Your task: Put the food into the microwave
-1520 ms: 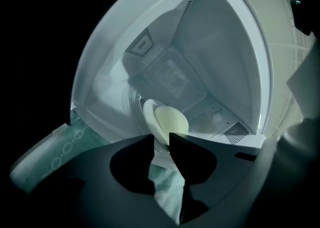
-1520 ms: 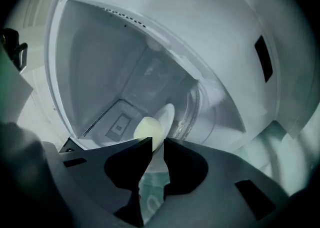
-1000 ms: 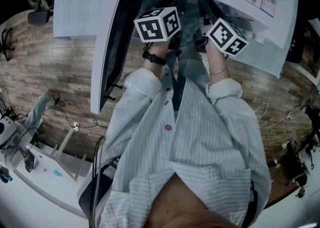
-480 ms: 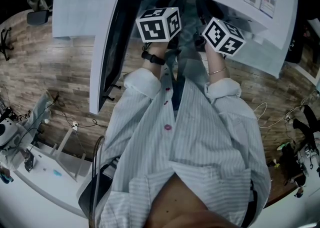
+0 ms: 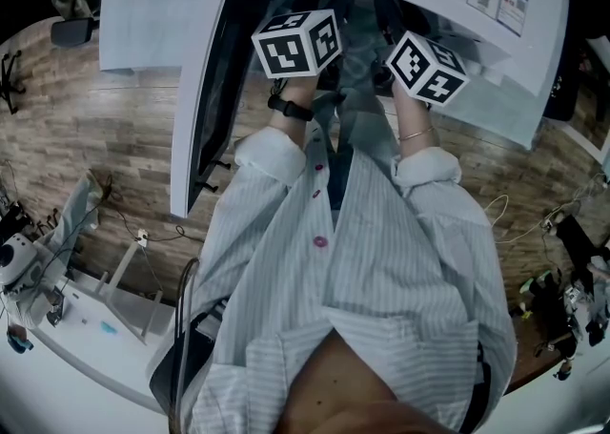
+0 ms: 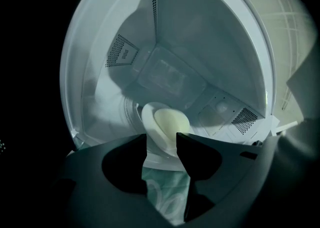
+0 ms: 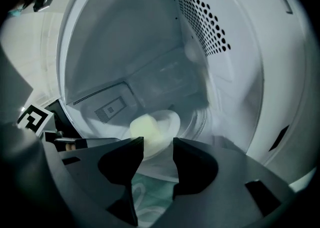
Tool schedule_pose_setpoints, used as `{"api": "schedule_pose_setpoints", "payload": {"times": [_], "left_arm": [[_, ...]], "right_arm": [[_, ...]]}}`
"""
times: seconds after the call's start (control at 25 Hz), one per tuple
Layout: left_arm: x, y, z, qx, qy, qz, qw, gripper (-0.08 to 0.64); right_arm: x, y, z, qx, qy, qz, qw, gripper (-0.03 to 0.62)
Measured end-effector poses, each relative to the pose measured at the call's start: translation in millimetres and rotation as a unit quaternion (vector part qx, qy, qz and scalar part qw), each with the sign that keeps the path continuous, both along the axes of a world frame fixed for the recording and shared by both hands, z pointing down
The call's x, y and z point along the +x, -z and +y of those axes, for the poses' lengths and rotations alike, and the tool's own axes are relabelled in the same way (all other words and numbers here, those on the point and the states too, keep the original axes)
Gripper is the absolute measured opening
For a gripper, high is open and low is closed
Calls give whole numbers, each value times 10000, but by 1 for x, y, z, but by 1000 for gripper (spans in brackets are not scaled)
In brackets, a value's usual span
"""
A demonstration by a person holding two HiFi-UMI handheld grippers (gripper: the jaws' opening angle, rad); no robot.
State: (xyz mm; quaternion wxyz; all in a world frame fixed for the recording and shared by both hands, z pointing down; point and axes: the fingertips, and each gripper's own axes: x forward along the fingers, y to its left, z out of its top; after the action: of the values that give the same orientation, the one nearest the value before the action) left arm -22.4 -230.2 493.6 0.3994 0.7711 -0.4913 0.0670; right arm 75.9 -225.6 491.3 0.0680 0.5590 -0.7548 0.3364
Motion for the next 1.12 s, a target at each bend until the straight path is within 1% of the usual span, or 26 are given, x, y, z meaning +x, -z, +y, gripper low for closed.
{"api": "schedule_pose_setpoints", "payload": {"times": [0.2,0.44,0.6,0.72,0.92,1.12], "left_arm": [[-2,2,0,14,8,25,10000,178],[2,5,6,85,-82,63,9999,178],[5,13,11,186,-157,253,9994,178],[7,20,16,284,-171,395,9987,176],[8,32,25,400,-141,502,9978,176],[12,50,34,563,-118,508,9971,176]], "right_arm": [[2,2,3,1,-41,-4,10000,184],[1,4,8,32,17,-134,9999,184],[-7,10,11,49,178,-393,9991,184],[-9,18,14,101,269,-470,9985,183],[-14,27,26,171,500,-557,9970,183],[-17,38,37,223,716,-669,9949,183]]}}
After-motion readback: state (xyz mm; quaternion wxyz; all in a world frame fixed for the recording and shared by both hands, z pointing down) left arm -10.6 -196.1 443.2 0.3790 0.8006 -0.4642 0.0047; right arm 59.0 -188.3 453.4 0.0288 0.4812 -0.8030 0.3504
